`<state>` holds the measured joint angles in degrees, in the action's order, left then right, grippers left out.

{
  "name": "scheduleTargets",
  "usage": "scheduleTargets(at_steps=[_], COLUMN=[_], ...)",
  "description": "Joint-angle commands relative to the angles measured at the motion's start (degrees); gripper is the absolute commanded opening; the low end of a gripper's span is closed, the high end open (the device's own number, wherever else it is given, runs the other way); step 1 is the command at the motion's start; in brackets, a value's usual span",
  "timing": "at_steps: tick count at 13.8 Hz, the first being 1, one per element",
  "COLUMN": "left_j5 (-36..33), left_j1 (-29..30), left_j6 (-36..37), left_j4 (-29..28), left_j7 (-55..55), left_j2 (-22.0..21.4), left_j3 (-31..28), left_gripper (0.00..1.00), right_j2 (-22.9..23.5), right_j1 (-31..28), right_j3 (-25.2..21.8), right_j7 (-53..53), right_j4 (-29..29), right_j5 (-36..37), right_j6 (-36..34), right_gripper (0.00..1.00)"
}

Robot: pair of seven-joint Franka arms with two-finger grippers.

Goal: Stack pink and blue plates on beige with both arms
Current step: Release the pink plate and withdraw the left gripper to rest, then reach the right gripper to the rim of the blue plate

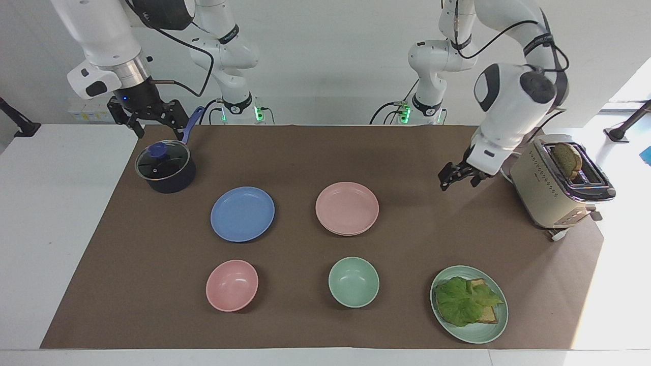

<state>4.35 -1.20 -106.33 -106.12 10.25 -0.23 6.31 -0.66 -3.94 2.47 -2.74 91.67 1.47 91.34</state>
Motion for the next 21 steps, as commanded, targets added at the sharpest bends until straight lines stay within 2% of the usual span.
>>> scheduleTargets(at_steps=[1, 4, 8, 11, 14, 19, 20, 21], left_j5=[-1.5, -1.5, -1.5, -1.5, -1.5, -1.5, -1.5, -1.5], left_j1=[2.0, 3.0, 3.0, 3.0, 3.0, 3.0, 3.0, 3.0], left_j6=[5.1, 13.5, 14.0, 14.0, 14.0, 14.0, 14.0, 14.0], left_j4=[2.1, 10.6, 11.5, 11.5, 11.5, 11.5, 11.5, 11.5], left_j7=[-2.8, -2.7, -2.4, -2.4, -2.4, -2.4, -2.4, -2.4], left_j2=[-4.5, -6.3, -6.3, -6.3, -6.3, -6.3, -6.3, -6.3], left_j3=[0.3, -0.3, -0.5, -0.5, -0.5, -0.5, -0.5, -0.5], left_gripper=[1.0, 1.0, 1.0, 1.0, 1.0, 1.0, 1.0, 1.0], right_j2=[-2.1, -1.7, 0.9, 4.0, 6.6, 9.4, 9.4, 9.4], right_j1=[-0.2, 0.3, 1.0, 0.3, 0.8, 0.0, 0.0, 0.0], right_j3=[0.5, 0.6, 0.7, 0.7, 0.6, 0.7, 0.7, 0.7], right_j7=[-0.8, -0.9, -0.7, -0.1, 1.4, 4.8, 4.8, 4.8], right_j4=[8.0, 17.5, 28.8, 32.2, 34.4, 39.8, 39.9, 39.9], right_j5=[-0.4, -2.8, -5.4, -6.1, -14.5, -15.0, -15.0, -15.0], right_j6=[6.8, 17.7, 34.1, 41.4, 46.7, 56.5, 56.4, 56.4], right_gripper=[1.0, 1.0, 1.0, 1.0, 1.0, 1.0, 0.94, 0.79])
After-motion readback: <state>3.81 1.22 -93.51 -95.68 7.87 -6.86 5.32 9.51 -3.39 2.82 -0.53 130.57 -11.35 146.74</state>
